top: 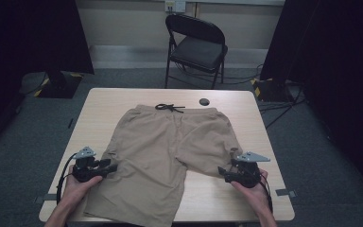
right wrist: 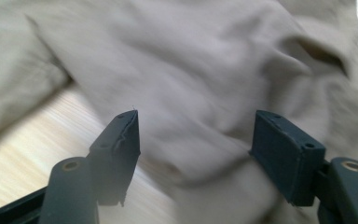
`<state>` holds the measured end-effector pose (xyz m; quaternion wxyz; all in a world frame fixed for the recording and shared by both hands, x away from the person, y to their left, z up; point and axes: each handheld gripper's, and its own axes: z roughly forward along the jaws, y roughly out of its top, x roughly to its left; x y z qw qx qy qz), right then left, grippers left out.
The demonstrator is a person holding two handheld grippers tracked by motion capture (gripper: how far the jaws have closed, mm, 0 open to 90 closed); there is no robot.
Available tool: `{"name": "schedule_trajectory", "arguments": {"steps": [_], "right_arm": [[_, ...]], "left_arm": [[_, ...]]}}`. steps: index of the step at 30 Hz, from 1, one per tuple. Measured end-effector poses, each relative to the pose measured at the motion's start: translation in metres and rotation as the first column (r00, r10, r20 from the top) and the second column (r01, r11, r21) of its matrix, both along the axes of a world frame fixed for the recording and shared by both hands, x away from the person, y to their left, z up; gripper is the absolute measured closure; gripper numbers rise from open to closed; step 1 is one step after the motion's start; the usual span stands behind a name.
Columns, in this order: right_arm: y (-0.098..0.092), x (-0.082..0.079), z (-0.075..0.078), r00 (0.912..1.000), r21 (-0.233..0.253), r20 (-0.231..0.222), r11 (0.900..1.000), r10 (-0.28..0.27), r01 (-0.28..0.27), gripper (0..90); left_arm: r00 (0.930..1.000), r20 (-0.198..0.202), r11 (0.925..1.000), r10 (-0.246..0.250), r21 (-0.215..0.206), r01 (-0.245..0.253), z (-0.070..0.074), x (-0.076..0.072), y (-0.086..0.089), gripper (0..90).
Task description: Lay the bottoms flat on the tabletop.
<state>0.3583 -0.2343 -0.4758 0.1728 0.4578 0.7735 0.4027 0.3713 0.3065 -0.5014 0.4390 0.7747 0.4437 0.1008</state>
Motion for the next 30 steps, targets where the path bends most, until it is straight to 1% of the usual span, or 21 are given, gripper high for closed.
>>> {"name": "schedule_trajectory", "arguments": {"steps": [3,5,6,7,8,9,11,12,13,14,15,16,17,18,20,21,22,23,24,26,30], "right_arm": [[-0.006,0.004,-0.01,0.9994,-0.026,-0.027,0.999,-0.02,0.019,29.9],[-0.007,0.006,-0.012,0.9992,-0.034,-0.033,0.999,-0.022,0.021,29.7],[-0.004,0.008,-0.017,0.9989,-0.065,-0.043,0.998,-0.018,0.016,30.0],[-0.002,0.008,-0.018,0.9987,-0.082,-0.046,0.996,-0.022,0.018,30.3],[-0.001,0.008,-0.019,0.9994,-0.098,-0.026,0.995,-0.021,0.019,31.6],[0.001,0.009,-0.019,0.9994,-0.104,-0.024,0.994,-0.025,0.022,34.3],[0.001,0.009,-0.018,0.9998,-0.097,-0.015,0.995,-0.012,0.01,51.4],[0.001,0.008,-0.018,0.9999,-0.095,-0.013,0.995,-0.011,0.009,58.0],[0.001,0.008,-0.017,0.9999,-0.088,-0.015,0.996,-0.004,0.003,66.8],[0.001,0.007,-0.016,0.9999,-0.08,-0.015,0.997,0.004,-0.005,73.5],[0.001,0.007,-0.015,0.9999,-0.065,-0.011,0.998,0.011,-0.011,77.5],[0.001,0.007,-0.015,0.9999,-0.065,-0.011,0.998,0.011,-0.011,77.5],[0.001,0.007,-0.012,0.9999,-0.051,-0.006,0.999,0.01,-0.011,80.9],[0.0,0.007,-0.002,0.9996,0.011,0.025,1.0,0.011,-0.011,84.1],[0.001,0.009,0.006,0.999,0.043,0.044,0.999,0.011,-0.013,85.0],[0.003,0.011,0.012,0.998,0.073,0.062,0.997,0.017,-0.021,85.3],[0.005,0.012,0.016,0.9974,0.085,0.069,0.996,0.021,-0.027,85.6],[0.009,0.015,0.023,0.9959,0.107,0.083,0.993,0.036,-0.045,85.6],[0.013,0.017,0.026,0.9951,0.115,0.091,0.992,0.039,-0.049,85.7],[0.025,0.024,0.037,0.9917,0.142,0.113,0.987,0.061,-0.077,85.7],[0.061,0.041,0.058,0.9801,0.154,0.149,0.976,0.132,-0.154,85.3]], "left_arm": [[1.0,0.003,1.0,-0.005,0.002,0.005,0.0,0.0,0.0,50.6],[1.0,0.004,1.0,-0.007,0.004,0.007,0.0,0.0,0.0,50.6],[1.0,0.003,1.0,-0.007,0.002,0.007,0.0,0.0,0.0,50.6],[1.0,0.001,1.0,-0.008,0.0,0.008,0.0,0.0,0.001,50.6],[1.0,0.001,0.9999,-0.009,-0.005,0.009,0.0,0.0,0.001,50.6],[0.9999,0.002,0.9999,-0.01,-0.008,0.01,-0.001,0.0,0.001,50.6],[0.9999,0.002,0.9999,-0.011,-0.008,0.011,-0.001,0.0,0.001,50.6],[0.9999,0.002,0.9999,-0.012,-0.009,0.012,-0.001,0.0,0.001,50.6],[0.9999,0.003,0.9999,-0.013,-0.007,0.013,-0.001,0.0,0.001,50.6],[0.9999,0.003,0.9999,-0.012,-0.007,0.012,-0.001,0.0,0.001,50.6],[0.9999,0.003,0.9999,-0.012,-0.007,0.012,-0.001,0.0,0.001,50.6],[0.9999,0.003,0.9999,-0.012,-0.007,0.012,-0.001,0.0,0.001,50.6],[0.9999,0.002,0.9999,-0.01,-0.007,0.01,-0.001,0.0,0.001,50.6],[1.0,0.001,0.9999,-0.009,-0.009,0.009,-0.001,0.0,0.001,50.6],[1.0,-0.001,0.9999,-0.01,-0.013,0.01,-0.001,0.001,0.001,50.6],[1.0,0.0,0.9999,-0.01,-0.013,0.01,-0.001,0.001,0.001,50.6],[1.0,0.001,0.9999,-0.006,-0.012,0.006,-0.001,0.001,0.001,50.6],[1.0,0.001,0.9999,-0.008,-0.007,0.008,-0.001,0.001,0.001,50.6],[1.0,0.002,1.0,-0.004,-0.001,0.004,0.0,0.0,0.0,50.6],[1.0,0.002,0.9999,-0.007,-0.009,0.007,-0.001,0.001,0.001,50.6],[1.0,-0.001,0.9999,-0.009,-0.013,0.009,-0.001,0.001,0.001,50.6]]}}
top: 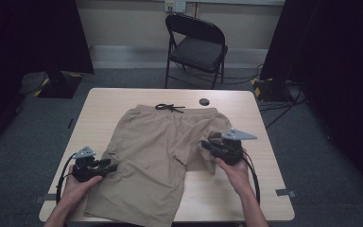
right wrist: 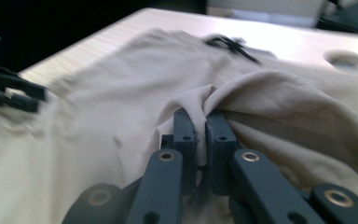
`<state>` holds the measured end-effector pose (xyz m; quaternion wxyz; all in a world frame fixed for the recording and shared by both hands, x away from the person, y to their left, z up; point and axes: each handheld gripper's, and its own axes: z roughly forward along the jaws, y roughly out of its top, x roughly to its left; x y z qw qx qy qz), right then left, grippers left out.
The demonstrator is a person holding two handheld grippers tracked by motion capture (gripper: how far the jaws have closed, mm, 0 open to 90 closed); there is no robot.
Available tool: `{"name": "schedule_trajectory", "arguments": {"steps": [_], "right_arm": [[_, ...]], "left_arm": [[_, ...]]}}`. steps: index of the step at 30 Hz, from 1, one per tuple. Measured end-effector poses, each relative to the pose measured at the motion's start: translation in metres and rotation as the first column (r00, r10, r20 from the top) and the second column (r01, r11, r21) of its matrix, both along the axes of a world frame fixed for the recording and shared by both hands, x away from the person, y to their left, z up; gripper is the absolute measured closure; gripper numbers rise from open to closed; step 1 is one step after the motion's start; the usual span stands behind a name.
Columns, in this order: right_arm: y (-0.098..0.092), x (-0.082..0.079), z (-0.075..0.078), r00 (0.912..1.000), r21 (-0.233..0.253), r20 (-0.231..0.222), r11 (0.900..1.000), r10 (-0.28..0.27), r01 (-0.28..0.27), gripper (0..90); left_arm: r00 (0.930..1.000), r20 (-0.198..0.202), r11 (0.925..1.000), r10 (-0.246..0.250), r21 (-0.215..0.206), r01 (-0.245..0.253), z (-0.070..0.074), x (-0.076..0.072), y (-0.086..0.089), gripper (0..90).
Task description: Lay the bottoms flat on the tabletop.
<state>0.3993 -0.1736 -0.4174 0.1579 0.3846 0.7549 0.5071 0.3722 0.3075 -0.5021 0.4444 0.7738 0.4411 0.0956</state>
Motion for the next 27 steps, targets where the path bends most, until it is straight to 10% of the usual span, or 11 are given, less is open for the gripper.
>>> {"name": "schedule_trajectory", "arguments": {"steps": [7,14,19,27], "right_arm": [[0.087,0.039,0.023,0.9897,0.004,0.002,0.99,0.143,-0.143,84.7],[0.148,0.07,-0.015,0.9742,-0.06,-0.122,0.978,0.19,-0.199,76.2],[0.144,0.067,-0.035,0.9694,-0.078,-0.168,0.978,0.179,-0.194,55.2],[0.096,0.031,-0.012,0.9838,-0.036,-0.09,0.987,0.155,-0.159,41.5]], "left_arm": [[1.0,0.002,1.0,-0.006,0.003,0.006,0.0,0.0,0.0,50.6],[0.9999,0.004,0.9999,-0.01,0.011,0.01,0.0,0.0,0.0,50.5],[0.9999,0.005,0.9999,-0.014,0.006,0.014,0.0,0.001,0.0,50.5],[0.9999,0.007,0.9999,-0.008,0.012,0.008,0.0,0.0,0.0,50.5]]}}
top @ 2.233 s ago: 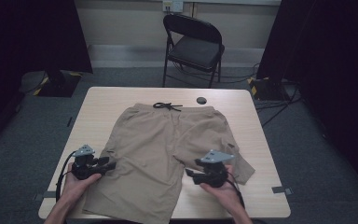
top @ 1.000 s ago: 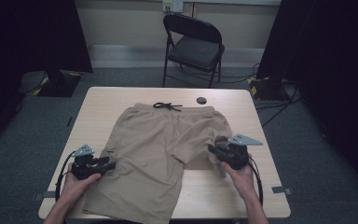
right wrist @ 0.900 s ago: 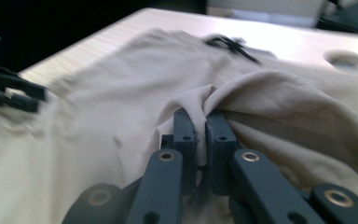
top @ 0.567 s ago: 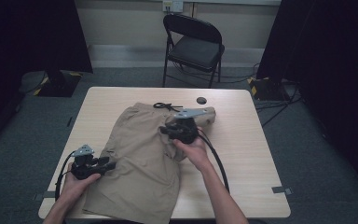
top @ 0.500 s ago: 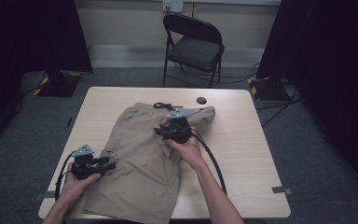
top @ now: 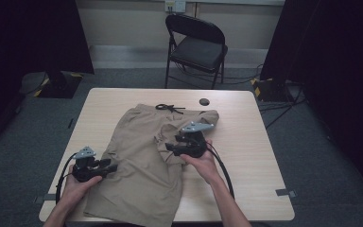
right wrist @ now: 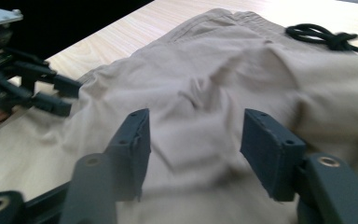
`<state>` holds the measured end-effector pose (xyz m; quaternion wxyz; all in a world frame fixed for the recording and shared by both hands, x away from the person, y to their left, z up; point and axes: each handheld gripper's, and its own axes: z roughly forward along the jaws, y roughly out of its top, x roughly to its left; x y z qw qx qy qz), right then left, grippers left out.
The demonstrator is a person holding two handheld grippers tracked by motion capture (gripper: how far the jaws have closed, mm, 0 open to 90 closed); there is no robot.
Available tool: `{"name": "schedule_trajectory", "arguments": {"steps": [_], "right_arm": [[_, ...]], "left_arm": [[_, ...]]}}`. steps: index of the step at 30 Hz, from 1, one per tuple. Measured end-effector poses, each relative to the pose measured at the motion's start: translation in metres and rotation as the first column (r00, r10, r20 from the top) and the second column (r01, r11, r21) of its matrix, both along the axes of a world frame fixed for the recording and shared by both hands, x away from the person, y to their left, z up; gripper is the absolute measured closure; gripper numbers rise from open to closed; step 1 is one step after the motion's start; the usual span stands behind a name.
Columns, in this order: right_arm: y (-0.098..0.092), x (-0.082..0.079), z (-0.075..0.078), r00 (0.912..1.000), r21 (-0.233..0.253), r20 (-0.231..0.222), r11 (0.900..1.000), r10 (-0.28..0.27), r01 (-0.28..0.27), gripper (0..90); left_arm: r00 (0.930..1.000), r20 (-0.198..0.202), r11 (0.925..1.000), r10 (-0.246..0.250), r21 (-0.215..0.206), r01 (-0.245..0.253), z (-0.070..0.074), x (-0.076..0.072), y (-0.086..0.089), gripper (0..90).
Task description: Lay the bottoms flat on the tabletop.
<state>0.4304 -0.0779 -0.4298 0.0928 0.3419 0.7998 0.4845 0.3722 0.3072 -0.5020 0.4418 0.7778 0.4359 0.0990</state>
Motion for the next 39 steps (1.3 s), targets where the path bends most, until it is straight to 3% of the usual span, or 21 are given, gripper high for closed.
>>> {"name": "schedule_trajectory", "arguments": {"steps": [3,6,10,11,12,13,15,17,19,23,30,32,34,36,39], "right_arm": [[-0.02,-0.01,-0.006,0.9998,-0.029,-0.012,0.999,-0.018,0.018,38.2],[-0.032,-0.015,-0.024,0.9983,-0.061,-0.048,0.998,-0.034,0.031,34.9],[-0.033,-0.019,-0.04,0.9961,-0.08,-0.076,0.996,-0.044,0.038,33.3],[-0.028,-0.02,-0.049,0.9945,-0.112,-0.085,0.992,-0.062,0.052,33.6],[-0.027,-0.019,-0.051,0.9941,-0.116,-0.089,0.992,-0.062,0.051,38.4],[-0.025,-0.019,-0.052,0.9948,-0.103,-0.086,0.994,-0.056,0.047,52.8],[-0.021,-0.022,-0.048,0.9984,-0.08,-0.047,0.996,-0.032,0.029,71.7],[-0.015,-0.027,-0.039,0.9998,-0.042,-0.018,0.999,-0.011,0.01,83.3],[-0.007,-0.033,-0.029,0.9995,0.006,0.002,0.999,0.032,-0.032,89.6],[0.017,-0.051,-0.013,0.992,0.044,0.039,0.992,0.12,-0.122,90.0],[0.076,-0.083,-0.011,0.9604,0.06,0.045,0.959,0.275,-0.277,90.0],[0.089,-0.085,-0.016,0.9542,0.059,0.024,0.952,0.298,-0.299,88.7],[0.101,-0.085,-0.025,0.9517,0.02,0.001,0.951,0.307,-0.307,79.8],[0.103,-0.084,-0.031,0.9494,0.009,-0.017,0.95,0.313,-0.313,71.1],[0.097,-0.082,-0.029,0.9524,0.013,-0.019,0.953,0.304,-0.304,68.3]], "left_arm": [[1.0,-0.002,1.0,-0.002,-0.003,0.002,0.0,0.0,0.0,50.5],[1.0,-0.003,1.0,-0.003,-0.007,0.003,0.0,0.0,0.001,50.6],[1.0,-0.005,1.0,-0.003,-0.008,0.003,0.0,0.001,0.001,50.5],[1.0,-0.005,1.0,-0.003,-0.009,0.003,0.0,0.001,0.001,50.5],[1.0,-0.003,1.0,-0.003,-0.008,0.003,0.0,0.001,0.001,50.6],[1.0,-0.004,1.0,-0.004,-0.007,0.004,0.0,0.001,0.001,50.5],[1.0,-0.004,1.0,-0.004,-0.007,0.004,0.0,0.001,0.001,50.5],[1.0,-0.002,1.0,-0.006,-0.005,0.006,0.0,0.001,0.001,50.5],[1.0,-0.004,0.9999,-0.005,-0.009,0.005,0.0,0.001,0.001,50.6],[1.0,-0.002,1.0,-0.005,-0.006,0.005,0.0,0.001,0.001,50.5],[1.0,-0.003,1.0,-0.006,0.001,0.006,0.0,0.0,0.001,50.5],[1.0,-0.004,1.0,-0.004,-0.001,0.004,0.0,0.0,0.0,50.5],[1.0,0.0,1.0,-0.004,-0.001,0.004,0.0,0.0,0.0,50.5],[1.0,0.001,1.0,-0.004,0.002,0.004,0.0,0.0,0.0,50.5],[1.0,-0.002,1.0,-0.008,-0.004,0.008,0.0,0.001,0.001,50.4]]}}
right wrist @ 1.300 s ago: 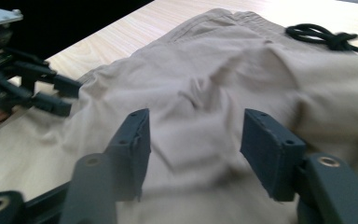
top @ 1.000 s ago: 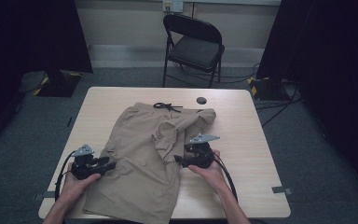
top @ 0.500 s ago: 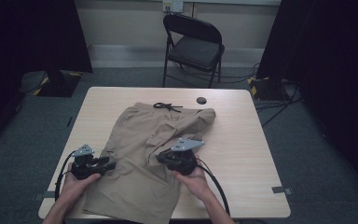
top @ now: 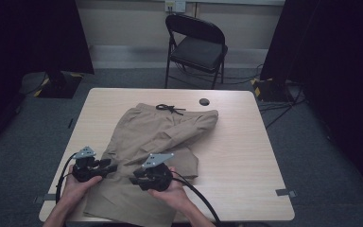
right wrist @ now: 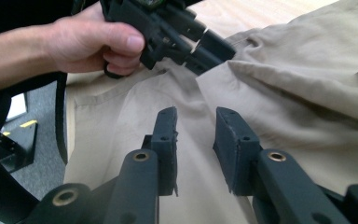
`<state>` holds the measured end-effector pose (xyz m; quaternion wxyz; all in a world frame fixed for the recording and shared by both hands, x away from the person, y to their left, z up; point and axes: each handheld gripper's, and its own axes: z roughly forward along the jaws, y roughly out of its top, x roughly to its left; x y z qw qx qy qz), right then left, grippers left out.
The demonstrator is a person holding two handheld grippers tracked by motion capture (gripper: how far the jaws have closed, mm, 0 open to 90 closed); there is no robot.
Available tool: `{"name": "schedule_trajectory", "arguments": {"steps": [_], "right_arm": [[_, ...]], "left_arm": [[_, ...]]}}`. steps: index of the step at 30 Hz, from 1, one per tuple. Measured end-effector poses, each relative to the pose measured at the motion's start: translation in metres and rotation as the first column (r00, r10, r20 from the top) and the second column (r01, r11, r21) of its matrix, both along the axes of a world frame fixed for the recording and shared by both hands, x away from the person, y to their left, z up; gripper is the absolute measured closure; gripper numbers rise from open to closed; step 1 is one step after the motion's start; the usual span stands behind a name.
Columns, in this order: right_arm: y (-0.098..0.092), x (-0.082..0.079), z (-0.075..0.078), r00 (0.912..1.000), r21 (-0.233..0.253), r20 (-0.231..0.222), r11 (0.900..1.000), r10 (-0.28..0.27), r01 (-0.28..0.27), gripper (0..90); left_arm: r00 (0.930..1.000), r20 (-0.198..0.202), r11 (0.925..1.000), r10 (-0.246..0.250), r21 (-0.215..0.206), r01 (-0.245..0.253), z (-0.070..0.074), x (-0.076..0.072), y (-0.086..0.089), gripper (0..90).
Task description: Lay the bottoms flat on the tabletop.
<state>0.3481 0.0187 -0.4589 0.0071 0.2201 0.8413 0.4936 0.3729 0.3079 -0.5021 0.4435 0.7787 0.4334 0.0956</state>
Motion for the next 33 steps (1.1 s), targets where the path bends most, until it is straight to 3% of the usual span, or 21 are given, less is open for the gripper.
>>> {"name": "schedule_trajectory", "arguments": {"steps": [4,7,10,12,14,16,21,23,26,29,33], "right_arm": [[-0.033,0.011,0.021,0.9981,0.066,0.016,0.996,-0.059,0.058,67.3],[-0.054,0.02,0.025,0.9912,0.03,0.046,0.992,-0.124,0.123,65.3],[-0.074,0.028,0.017,0.9841,0.006,0.03,0.985,-0.175,0.175,61.4],[-0.086,0.03,0.008,0.9781,-0.034,0.028,0.978,-0.206,0.207,57.1],[-0.091,0.031,0.003,0.9767,-0.056,0.027,0.975,-0.213,0.214,54.5],[-0.102,0.03,-0.014,0.9726,-0.11,0.017,0.966,-0.232,0.232,45.4],[-0.102,0.027,-0.029,0.9705,-0.17,0.034,0.956,-0.238,0.241,41.0],[-0.099,0.027,-0.034,0.9707,-0.194,0.04,0.951,-0.237,0.24,45.7],[-0.098,0.026,-0.035,0.9687,-0.211,0.071,0.946,-0.238,0.248,68.1],[-0.101,0.025,-0.03,0.9699,-0.189,0.069,0.952,-0.234,0.243,81.9],[-0.104,0.018,-0.013,0.9734,-0.128,0.07,0.966,-0.218,0.226,85.6]], "left_arm": [[1.0,0.002,1.0,0.002,0.004,-0.002,0.0,0.0,0.0,50.5],[1.0,0.002,1.0,0.005,0.006,-0.005,0.0,0.0,-0.001,50.5],[1.0,-0.001,1.0,0.004,0.004,-0.004,0.0,0.0,0.0,50.4],[1.0,0.0,1.0,0.001,-0.001,-0.001,0.0,0.0,0.001,50.5],[1.0,-0.004,1.0,0.002,-0.005,-0.002,0.0,0.0,0.001,50.6],[1.0,-0.003,1.0,0.003,-0.003,-0.003,0.0,0.0,0.0,50.5],[1.0,-0.001,1.0,0.003,-0.001,-0.003,0.0,0.0,0.0,50.5],[1.0,-0.001,1.0,0.003,-0.003,-0.003,0.0,0.0,0.0,50.5],[1.0,-0.003,1.0,0.003,-0.004,-0.003,0.0,0.0,0.0,50.5],[1.0,-0.003,1.0,0.002,-0.004,-0.002,0.0,0.0,0.0,50.5],[1.0,-0.003,1.0,0.003,-0.003,-0.003,0.0,0.0,0.0,50.5]]}}
